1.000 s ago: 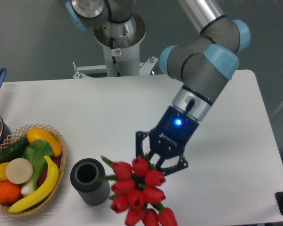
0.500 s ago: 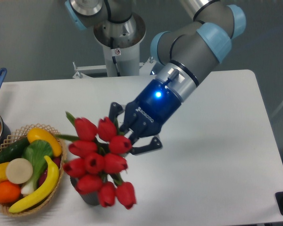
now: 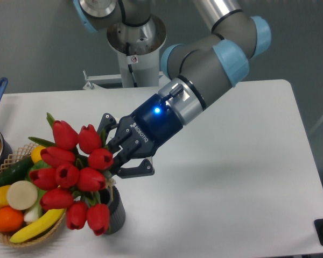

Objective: Insert the flowers into the vase
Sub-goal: 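Lower the tulip stems down into the dark gray vase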

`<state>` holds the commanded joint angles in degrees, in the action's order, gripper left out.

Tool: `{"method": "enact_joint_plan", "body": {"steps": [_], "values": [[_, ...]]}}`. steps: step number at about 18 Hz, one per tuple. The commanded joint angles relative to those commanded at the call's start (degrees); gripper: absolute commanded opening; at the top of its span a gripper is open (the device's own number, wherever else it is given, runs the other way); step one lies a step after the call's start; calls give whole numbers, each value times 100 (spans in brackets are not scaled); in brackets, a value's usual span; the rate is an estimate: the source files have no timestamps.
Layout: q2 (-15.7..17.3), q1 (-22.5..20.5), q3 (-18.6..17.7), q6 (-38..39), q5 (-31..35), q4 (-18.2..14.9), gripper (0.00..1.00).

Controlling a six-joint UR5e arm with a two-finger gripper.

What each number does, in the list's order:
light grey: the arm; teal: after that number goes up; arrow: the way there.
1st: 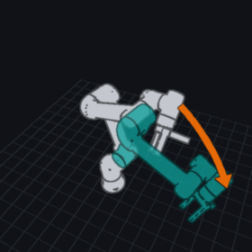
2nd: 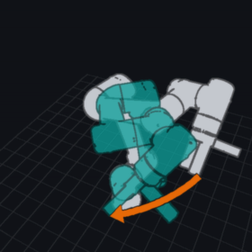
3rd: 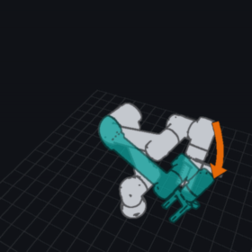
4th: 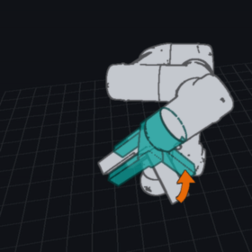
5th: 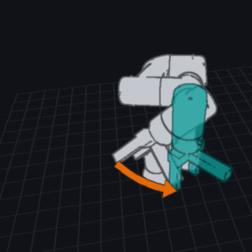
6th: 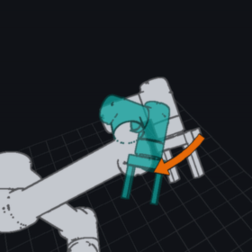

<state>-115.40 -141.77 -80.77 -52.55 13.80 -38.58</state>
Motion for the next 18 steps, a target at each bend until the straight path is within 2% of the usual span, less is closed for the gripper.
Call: {"method": "enact_joint_plan", "body": {"steps": [7, 13, 18], "values": [[-150, 141, -9, -9, -44, 0, 19], [-361, 220, -114, -404, -27, 0, 19], [-352, 229, -544, -948, -18, 0, 20]]}}
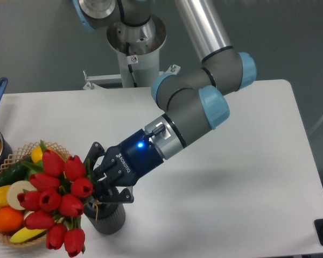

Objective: Insert the flowers into the vase
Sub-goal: 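Lower the tulip stems down into the dark gray vase, then open the gripper to release the tulips and pull back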

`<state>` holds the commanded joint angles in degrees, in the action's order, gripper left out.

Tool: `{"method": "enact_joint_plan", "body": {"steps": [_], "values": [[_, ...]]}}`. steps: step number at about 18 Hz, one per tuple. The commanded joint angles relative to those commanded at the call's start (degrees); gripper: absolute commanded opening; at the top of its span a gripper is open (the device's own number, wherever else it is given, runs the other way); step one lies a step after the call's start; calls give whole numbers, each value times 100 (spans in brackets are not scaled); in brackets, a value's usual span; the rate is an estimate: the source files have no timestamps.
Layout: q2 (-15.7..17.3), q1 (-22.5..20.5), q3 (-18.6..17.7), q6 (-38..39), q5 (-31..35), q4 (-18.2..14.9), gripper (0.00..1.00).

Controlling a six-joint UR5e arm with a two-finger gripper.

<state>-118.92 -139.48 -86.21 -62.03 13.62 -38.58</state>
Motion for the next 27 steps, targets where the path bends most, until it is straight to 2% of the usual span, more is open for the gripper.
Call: {"method": "enact_joint_plan", "body": {"steps": [4, 8, 13, 17, 19, 23, 27], "values": [[35, 0, -352, -519, 9, 0, 22], [27, 0, -545, -608, 44, 0, 27], [18, -17, -1028, -1319, 62, 0, 31], [-26, -26, -1152, -1549, 97, 0, 35], [-52, -35, -1152, -1557, 97, -9, 39], [-114, -53, -1161, -1549, 97, -9, 61], [-149, -105, -1205, -1619, 105, -9, 67]]}}
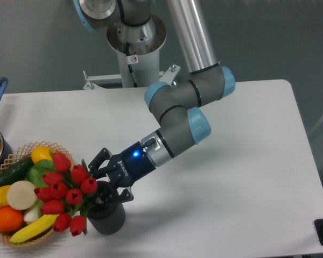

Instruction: Insert the flowers into the vase

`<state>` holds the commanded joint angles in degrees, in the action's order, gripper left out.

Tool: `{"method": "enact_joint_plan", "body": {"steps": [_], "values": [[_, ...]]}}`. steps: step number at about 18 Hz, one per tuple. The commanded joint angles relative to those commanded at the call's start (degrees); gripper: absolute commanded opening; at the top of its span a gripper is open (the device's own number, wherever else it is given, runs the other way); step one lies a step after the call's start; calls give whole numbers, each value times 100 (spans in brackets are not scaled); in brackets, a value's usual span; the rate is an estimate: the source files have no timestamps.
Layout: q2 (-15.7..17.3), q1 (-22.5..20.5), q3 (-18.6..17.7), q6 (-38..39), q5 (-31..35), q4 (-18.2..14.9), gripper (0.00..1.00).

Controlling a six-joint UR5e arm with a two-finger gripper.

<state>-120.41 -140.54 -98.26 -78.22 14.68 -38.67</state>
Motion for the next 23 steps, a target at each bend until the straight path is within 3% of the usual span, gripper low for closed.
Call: {"method": "enact_joint_plan", "body": {"steps": [7, 12, 16, 23], "values": [[35, -184, -272, -440, -9, 0, 73], [237, -413, -545, -405, -26, 0, 91], [324, -632, -580, -239, -70, 0, 98], [492, -1229, -765, -44, -79, -9, 100]]}}
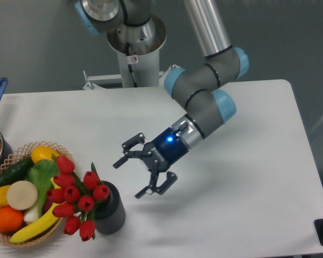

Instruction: Insert the flowers into the vase

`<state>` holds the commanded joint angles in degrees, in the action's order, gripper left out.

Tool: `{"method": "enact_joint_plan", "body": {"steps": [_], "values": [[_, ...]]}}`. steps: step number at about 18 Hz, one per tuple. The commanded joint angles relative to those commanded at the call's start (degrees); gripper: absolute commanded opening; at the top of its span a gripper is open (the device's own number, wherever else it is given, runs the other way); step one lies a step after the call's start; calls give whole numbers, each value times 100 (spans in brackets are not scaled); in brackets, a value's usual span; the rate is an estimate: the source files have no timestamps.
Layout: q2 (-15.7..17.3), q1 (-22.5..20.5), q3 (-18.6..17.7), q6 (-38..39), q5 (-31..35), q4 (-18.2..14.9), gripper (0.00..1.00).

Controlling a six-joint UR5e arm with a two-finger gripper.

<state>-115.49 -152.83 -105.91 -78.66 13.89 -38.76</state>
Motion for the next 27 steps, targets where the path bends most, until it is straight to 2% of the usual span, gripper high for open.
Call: {"method": "enact_joint_plan", "body": {"steps": [4, 9, 12, 14, 17, 21, 24, 27], "values": [[114, -440, -70, 18, 17, 0, 100], [106, -932, 70, 18, 88, -9, 100], [106, -1222, 140, 26, 543, -26, 100], [88, -1310, 158, 9, 1174, -18, 100], [114, -1328, 254, -9, 2737, -18, 100], [158, -1074, 404, -17, 4083, -18, 100], [220, -1038, 404, -192, 5463, -26, 100], [237, -959, 290, -632, 5914, -44, 100]]}}
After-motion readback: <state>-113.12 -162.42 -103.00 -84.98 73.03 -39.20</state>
